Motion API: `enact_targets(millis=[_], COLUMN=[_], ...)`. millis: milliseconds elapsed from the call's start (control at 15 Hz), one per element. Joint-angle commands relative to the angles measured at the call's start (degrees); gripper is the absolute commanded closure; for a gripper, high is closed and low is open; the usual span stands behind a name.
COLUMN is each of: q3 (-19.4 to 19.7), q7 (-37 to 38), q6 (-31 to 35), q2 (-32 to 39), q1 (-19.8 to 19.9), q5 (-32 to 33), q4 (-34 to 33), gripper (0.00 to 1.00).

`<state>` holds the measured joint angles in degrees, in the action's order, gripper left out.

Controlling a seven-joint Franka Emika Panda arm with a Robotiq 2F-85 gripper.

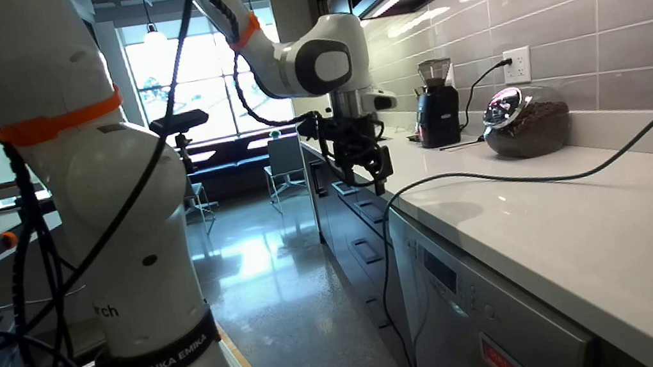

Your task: Press a button on the dishwasher.

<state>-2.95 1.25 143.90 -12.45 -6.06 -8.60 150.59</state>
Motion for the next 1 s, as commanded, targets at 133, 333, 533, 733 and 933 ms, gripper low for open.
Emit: enact_targets(millis=[133, 333, 533, 733, 933], q3=[0.15, 0.19, 0.15, -0.7, -0.48], q7=[-0.94, -1.56, -2.28, -6.03, -4.25], q6=[7.16, 10.08, 14.64, 16.9, 15.69], q2=[9.26, 12.5, 15.12, 16.7, 15.63], q1=[-0.28, 0.58, 1.3, 1.87, 2.04], q5=[-4.1, -4.94, -4.65, -9.0, -6.75], q4=[-1.88, -2.23, -2.07, -2.13, -1.67], gripper=[0.0, 0.0, 0.0, 0.0, 0.0])
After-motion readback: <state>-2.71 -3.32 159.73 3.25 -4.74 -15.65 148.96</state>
